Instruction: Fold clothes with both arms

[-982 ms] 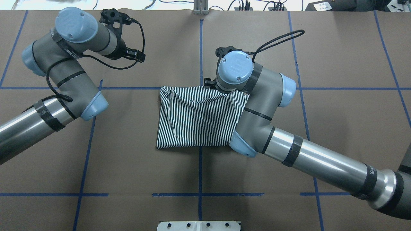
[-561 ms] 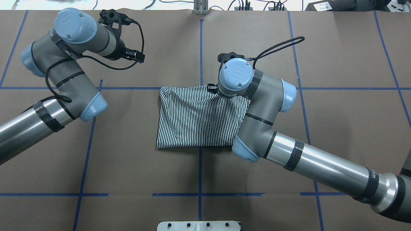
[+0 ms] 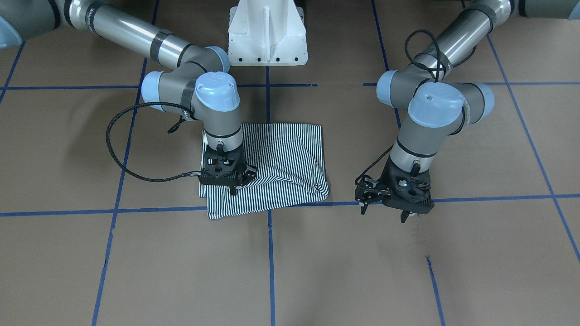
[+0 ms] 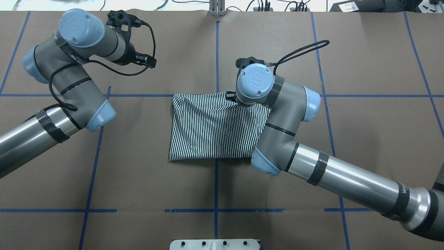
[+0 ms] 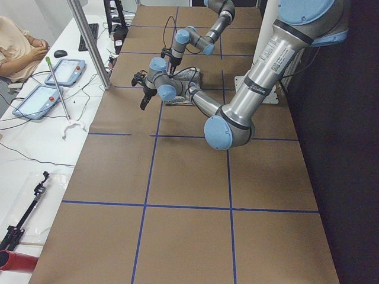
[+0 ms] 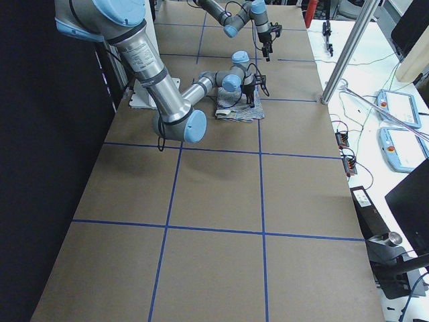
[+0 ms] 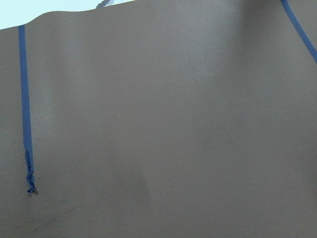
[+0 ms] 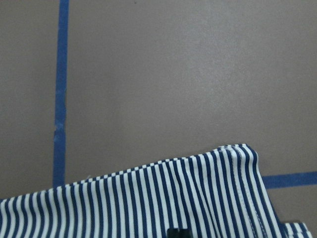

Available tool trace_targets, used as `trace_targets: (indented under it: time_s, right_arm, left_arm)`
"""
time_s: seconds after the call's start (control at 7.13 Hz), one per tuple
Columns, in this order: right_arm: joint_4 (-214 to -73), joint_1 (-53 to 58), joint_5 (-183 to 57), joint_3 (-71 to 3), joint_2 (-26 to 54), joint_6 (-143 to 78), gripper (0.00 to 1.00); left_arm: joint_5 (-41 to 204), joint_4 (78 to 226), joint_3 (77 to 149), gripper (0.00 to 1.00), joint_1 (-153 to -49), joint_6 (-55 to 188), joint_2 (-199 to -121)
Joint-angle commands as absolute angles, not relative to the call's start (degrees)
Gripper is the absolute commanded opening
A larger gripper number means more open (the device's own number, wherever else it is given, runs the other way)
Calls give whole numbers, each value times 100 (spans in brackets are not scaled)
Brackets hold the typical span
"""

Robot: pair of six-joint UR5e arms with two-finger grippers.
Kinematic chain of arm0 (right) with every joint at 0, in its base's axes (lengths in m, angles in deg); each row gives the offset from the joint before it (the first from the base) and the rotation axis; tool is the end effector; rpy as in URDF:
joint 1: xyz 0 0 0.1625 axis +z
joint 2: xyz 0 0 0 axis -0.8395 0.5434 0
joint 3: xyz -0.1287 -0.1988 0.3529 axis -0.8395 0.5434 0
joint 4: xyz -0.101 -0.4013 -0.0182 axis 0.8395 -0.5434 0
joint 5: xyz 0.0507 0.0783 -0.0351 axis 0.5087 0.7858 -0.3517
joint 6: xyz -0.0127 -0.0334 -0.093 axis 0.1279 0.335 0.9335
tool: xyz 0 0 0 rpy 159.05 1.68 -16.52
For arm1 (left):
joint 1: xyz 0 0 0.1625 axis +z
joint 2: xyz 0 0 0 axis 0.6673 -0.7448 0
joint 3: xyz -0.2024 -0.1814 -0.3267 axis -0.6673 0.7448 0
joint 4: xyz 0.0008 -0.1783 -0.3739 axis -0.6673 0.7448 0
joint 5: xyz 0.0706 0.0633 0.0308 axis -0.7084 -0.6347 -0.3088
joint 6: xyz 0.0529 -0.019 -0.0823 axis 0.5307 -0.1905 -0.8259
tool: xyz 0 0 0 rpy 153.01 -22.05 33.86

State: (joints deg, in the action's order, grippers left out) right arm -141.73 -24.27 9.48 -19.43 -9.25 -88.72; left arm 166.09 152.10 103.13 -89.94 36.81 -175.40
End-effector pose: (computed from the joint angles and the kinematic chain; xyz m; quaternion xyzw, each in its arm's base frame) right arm -0.5765 -0.5196 0.2651 0.1285 -0.3740 0.1070 0.9122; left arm 0.4111 -0.6168 0.3163 0.2351 0.3909 0.0399 0.8890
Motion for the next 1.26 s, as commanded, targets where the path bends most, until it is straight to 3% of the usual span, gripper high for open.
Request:
trace_targets:
  time_s: [0.0,0.7,0.84,0.98,1.12]
  right_arm:
    - [-14173,-2421,947,-1934,-903,-8870,0]
    - [-14463,-2281,727,-1899,-956,-8774,0]
    - [-14454,-2281,718,-1899,-965,-8765,5]
    - [-14454,-2281,701,-1907,-991,-8599,99]
    - [-14445,-2211,762,-1916,-1000,-8519,100]
  left_arm:
    - [16609,15210,10313,100,-8985,3681,-17540]
    - [16609,15210,10313,100,-8976,3672,-17540]
    - [16609,15210,10313,100,-8967,3577,-17540]
    - [16609,15210,10322,100,-8967,3524,-17540]
    - [16609,15210,10383,100,-8967,3514,-17540]
